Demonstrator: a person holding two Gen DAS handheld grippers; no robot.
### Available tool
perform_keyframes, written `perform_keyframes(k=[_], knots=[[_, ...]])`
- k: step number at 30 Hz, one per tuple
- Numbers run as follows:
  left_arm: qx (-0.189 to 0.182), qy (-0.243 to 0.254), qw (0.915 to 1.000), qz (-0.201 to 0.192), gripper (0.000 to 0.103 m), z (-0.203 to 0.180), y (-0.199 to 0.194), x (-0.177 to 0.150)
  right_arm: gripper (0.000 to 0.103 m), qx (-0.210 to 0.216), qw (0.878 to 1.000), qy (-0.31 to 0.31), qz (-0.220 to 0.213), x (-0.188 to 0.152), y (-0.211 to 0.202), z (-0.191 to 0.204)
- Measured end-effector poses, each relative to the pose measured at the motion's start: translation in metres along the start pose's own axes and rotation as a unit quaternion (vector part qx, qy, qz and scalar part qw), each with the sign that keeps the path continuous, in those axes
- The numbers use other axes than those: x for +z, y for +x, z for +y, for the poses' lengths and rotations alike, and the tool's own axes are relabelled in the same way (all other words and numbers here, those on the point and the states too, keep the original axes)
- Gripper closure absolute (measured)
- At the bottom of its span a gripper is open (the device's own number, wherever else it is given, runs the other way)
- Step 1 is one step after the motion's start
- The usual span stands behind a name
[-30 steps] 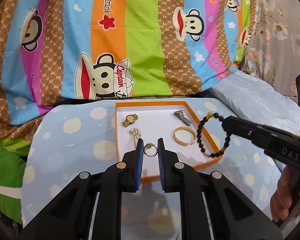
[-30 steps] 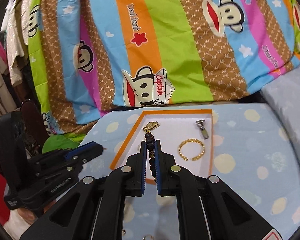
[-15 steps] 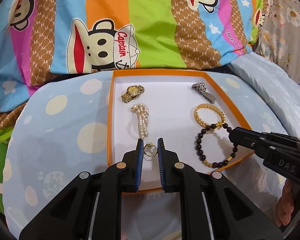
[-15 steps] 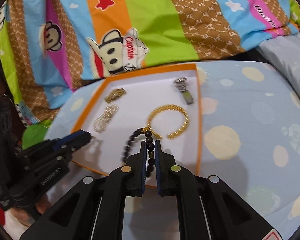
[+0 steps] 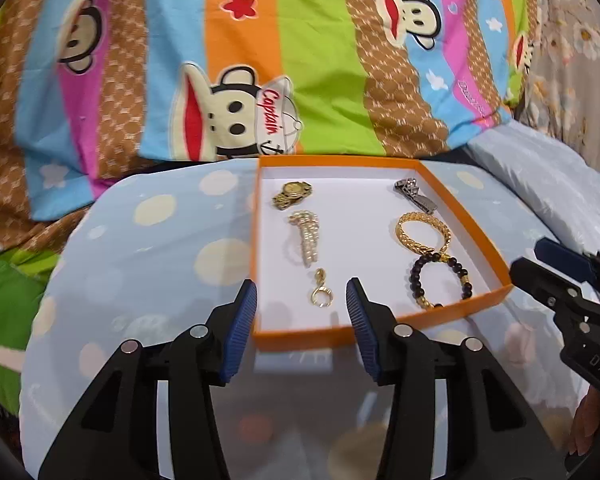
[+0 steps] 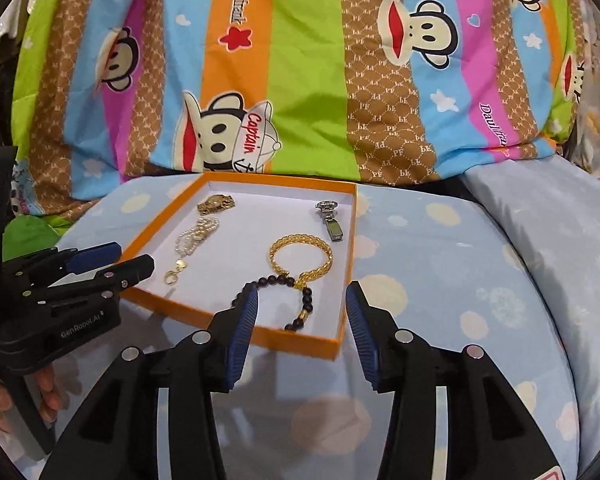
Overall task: Organize jewelry
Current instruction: 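Lower bead bracelet and pendant into the orange box and open both grippers, then move both grippers back toward the remaining earrings and rings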
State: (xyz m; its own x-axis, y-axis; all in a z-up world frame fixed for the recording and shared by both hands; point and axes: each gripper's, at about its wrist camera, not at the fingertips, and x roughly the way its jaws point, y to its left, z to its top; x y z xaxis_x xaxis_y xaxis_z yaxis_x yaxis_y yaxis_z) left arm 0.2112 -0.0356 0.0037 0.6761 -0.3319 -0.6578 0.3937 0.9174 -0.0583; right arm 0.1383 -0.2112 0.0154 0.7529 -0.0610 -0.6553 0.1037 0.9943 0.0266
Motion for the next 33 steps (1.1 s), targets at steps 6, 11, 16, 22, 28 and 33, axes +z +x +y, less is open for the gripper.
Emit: perform_keyframes(k=[6,11,16,22,28,33], knots=[[-0.002,-0.023,0.9997,-0.01,0.056,0.009,-0.045,-0.036,0.052,0.006,1.0,0.014,0.003,-0.039,-0.038,-0.004],[-0.007,-0.025,0.9996,0.012,0.056,0.003,-0.066,-0.074,0.052,0.024,0.998,0.045,0.034,-0.074,-0.054,-0.011],[-0.014,-0.037,0.9988,0.03,0.056,-0.002,-0.074,-0.089,0.052,0.032,0.997,0.05,0.051,-0.093,-0.062,-0.005],[-0.007,-0.043,0.9983,0.039,0.055,-0.003,-0.078,-0.096,0.052,0.035,0.997,0.029,0.059,-0.1,-0.064,0.01],[-0.003,-0.027,0.9989,0.039,0.055,-0.01,-0.078,-0.098,0.052,0.032,0.996,0.026,0.074,-0.099,-0.058,0.011],[-0.001,-0.019,0.9989,0.043,0.055,-0.013,-0.077,-0.098,0.052,0.031,0.996,0.025,0.079,-0.097,-0.052,0.013]])
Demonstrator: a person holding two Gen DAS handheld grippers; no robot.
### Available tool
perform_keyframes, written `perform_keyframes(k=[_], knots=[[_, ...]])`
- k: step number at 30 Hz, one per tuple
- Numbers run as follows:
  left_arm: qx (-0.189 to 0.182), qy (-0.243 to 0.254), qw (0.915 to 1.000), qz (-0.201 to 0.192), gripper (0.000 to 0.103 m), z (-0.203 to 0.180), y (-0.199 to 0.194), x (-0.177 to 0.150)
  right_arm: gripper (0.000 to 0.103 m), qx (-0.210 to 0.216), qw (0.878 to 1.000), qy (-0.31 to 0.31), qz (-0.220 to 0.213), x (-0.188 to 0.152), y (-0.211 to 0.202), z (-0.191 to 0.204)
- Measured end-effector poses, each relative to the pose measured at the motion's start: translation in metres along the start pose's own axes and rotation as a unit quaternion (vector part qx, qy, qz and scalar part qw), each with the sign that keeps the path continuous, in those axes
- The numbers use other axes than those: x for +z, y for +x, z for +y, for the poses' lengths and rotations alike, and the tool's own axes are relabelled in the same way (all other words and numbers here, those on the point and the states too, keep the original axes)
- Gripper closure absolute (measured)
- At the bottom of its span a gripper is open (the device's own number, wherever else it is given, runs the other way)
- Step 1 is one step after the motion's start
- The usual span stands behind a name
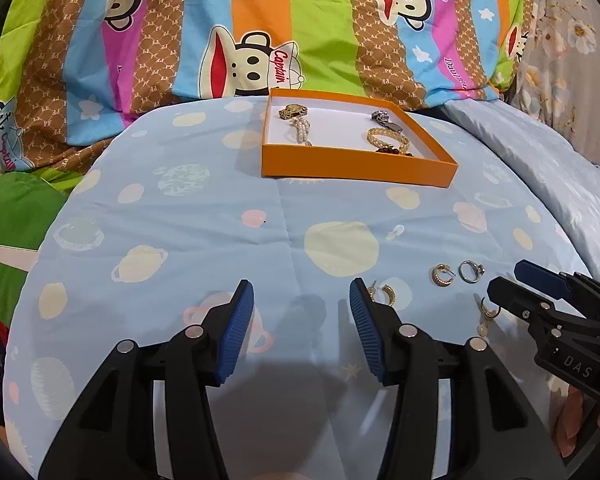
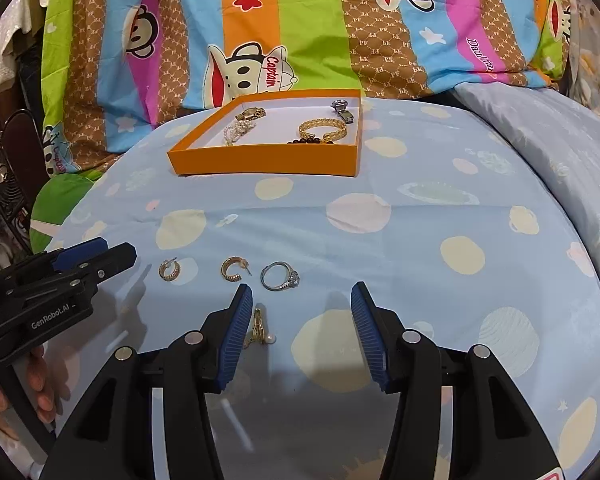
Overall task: Organize jewelry
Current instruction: 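Move both grippers back toward the remaining earrings and rings, then close the right gripper on the silver stone ring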
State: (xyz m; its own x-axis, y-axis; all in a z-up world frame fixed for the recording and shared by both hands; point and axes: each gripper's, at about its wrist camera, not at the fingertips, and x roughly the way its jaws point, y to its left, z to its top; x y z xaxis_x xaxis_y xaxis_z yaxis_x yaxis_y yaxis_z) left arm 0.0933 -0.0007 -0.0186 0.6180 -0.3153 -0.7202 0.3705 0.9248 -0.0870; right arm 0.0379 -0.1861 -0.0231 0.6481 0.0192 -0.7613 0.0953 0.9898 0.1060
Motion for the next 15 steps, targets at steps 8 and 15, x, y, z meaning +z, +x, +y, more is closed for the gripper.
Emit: perform_keyframes(k=[8,15], knots=[[0.003,0.013,0.9999,0.004,0.054,-0.005,0.002,0.0,0.054,-0.009,1.0,-0.007,0.019,0.008,0.016,0.01],[0.004,0.02,0.9998,0.008,0.055,-0.008,0.003,0.0,0.062,-0.017,0.999,-0.005,0.03,0.012,0.025,0.012]])
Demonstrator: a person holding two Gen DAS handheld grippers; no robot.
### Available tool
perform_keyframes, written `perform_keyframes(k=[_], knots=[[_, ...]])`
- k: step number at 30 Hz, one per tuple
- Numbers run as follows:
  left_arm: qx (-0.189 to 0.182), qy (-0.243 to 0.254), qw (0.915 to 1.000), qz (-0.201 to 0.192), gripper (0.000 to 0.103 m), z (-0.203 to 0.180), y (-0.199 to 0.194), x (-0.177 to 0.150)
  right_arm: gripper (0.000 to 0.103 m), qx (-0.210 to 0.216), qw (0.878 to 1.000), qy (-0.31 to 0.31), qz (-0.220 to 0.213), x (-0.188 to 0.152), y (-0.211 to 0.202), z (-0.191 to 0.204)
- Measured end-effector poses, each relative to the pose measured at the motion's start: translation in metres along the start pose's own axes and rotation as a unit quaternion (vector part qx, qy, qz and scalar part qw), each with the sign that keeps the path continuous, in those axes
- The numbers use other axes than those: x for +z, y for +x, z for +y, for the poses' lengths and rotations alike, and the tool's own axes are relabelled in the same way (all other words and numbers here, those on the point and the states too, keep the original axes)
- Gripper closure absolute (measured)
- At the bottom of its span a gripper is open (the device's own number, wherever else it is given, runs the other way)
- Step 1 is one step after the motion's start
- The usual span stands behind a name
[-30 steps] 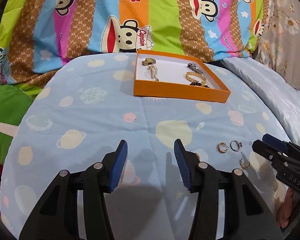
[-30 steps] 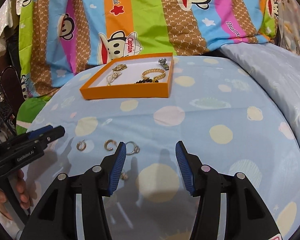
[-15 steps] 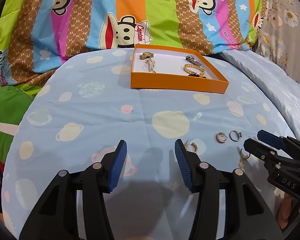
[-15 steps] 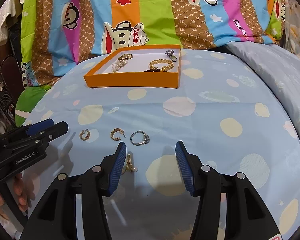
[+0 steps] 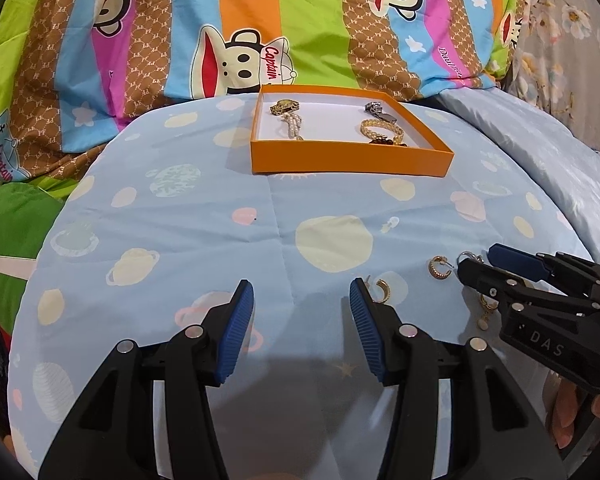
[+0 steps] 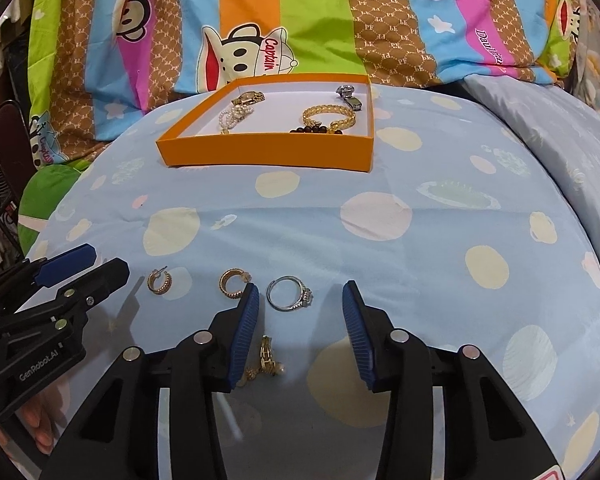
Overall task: Organize jewelry
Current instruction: 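Close the right gripper on the silver stone ring, then grasp the gold hoop earring with the left gripper while the right gripper holds the ring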
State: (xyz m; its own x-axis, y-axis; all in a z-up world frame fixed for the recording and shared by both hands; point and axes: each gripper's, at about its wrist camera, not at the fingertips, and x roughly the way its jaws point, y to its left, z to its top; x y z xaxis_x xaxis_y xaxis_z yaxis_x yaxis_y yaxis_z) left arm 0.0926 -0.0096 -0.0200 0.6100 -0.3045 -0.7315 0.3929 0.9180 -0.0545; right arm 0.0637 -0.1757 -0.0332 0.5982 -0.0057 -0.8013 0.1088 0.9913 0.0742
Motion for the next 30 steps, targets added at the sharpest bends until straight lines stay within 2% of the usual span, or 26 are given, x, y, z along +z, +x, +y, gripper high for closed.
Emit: perform_keyframes(k=[8,12,14,16,19,30], knots=[[0.002,0.006,1.0,0.005,0.055,-0.003,0.002,0.0,0.069,-0.011,1.0,-0.011,0.004,0.002,0.004,0.006],[0.003,0.006,1.0,0.006,0.054,-0.003,0.001,0.0,0.08,-0.01,1.0,-0.016,0.004,0.001,0.004,0.009],[0.002,0.006,1.0,0.005,0.054,-0.003,0.001,0.0,0.08,-0.009,1.0,-0.016,0.004,0.001,0.004,0.008],[0.003,0.007,1.0,0.004,0.046,-0.003,0.001,0.0,0.08,-0.007,1.0,-0.014,0.004,0.002,0.003,0.008],[0.0,0.014,0.9999,-0.005,0.041,-0.006,-0.002,-0.001,0.08,-0.005,1.0,-0.011,0.002,0.002,0.002,0.008],[-0.026,0.034,0.9989,0.02,0.04,-0.023,0.007,-0.002,0.08,-0.001,1.0,0.008,-0.006,0.0,-0.004,-0.004]])
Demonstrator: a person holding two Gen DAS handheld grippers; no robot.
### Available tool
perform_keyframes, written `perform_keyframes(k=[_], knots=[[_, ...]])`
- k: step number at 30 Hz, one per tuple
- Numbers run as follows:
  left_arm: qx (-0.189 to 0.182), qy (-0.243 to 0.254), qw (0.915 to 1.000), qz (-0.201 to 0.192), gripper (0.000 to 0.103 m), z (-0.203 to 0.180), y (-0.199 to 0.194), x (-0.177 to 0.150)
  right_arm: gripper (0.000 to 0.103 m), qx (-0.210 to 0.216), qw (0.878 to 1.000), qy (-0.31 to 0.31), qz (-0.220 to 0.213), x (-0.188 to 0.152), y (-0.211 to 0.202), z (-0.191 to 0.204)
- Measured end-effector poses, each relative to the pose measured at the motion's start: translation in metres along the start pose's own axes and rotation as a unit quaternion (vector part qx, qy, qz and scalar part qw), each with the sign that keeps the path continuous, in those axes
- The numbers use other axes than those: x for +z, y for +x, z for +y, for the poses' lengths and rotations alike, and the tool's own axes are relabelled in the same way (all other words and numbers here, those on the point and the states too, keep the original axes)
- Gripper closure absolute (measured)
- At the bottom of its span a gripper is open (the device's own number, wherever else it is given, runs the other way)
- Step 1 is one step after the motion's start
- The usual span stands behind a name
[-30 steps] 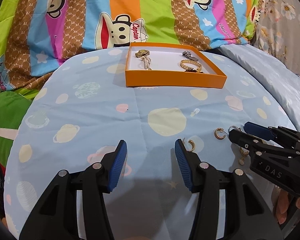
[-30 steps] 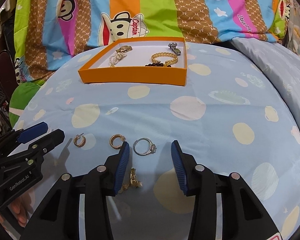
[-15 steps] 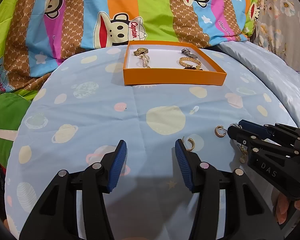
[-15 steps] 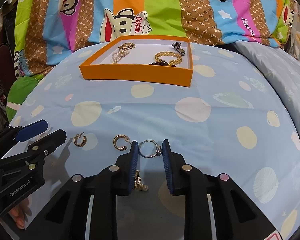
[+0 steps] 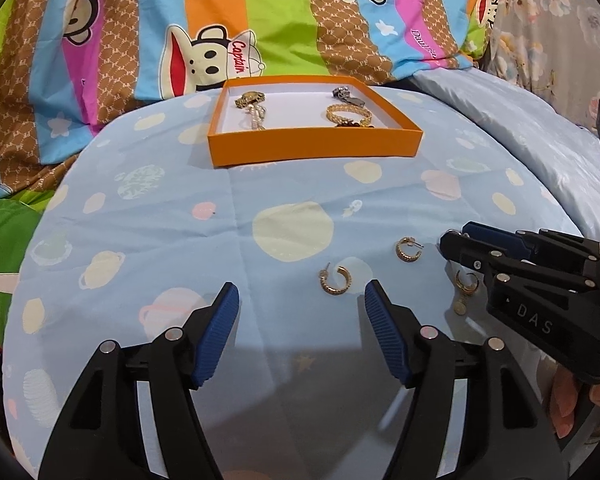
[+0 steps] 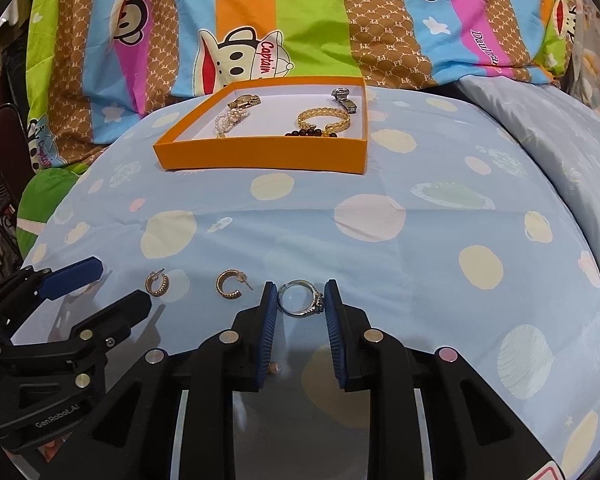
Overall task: Organize jewelry
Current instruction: 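Grasp the gold hoop earring with the left gripper while the right gripper holds the ring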
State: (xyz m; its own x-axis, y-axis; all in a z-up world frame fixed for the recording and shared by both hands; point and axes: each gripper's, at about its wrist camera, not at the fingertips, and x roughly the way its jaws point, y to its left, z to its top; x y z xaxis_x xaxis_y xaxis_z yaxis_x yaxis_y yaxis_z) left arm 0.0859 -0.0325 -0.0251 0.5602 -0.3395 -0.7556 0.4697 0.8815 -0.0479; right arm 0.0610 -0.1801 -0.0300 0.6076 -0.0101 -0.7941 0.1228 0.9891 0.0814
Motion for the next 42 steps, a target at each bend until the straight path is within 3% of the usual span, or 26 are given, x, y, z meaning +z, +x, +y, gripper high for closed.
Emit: perform_keyframes(k=[11,18,29,36,42], knots=[[0.012,0.002,0.9998,0.018,0.047,-0.008,0.011,0.003,0.08,0.005,1.0,0.0,-0.001,-0.002,-0.002,-0.001],[0.007,0.012,0.9998,0.017,0.064,-0.013,0.012,0.004,0.08,0.005,1.0,0.0,-0.001,-0.002,-0.003,-0.001],[0.004,0.013,0.9998,0.015,0.074,-0.013,0.012,0.004,0.08,0.005,1.0,0.0,0.0,-0.003,-0.003,0.0],[-0.001,0.013,0.9998,0.014,0.087,-0.014,0.011,0.005,0.08,0.007,1.0,0.0,0.0,-0.004,-0.003,0.002],[-0.01,0.007,0.9999,0.011,0.087,-0.012,0.009,0.005,0.08,0.008,1.0,0.001,0.001,-0.005,-0.004,0.002]])
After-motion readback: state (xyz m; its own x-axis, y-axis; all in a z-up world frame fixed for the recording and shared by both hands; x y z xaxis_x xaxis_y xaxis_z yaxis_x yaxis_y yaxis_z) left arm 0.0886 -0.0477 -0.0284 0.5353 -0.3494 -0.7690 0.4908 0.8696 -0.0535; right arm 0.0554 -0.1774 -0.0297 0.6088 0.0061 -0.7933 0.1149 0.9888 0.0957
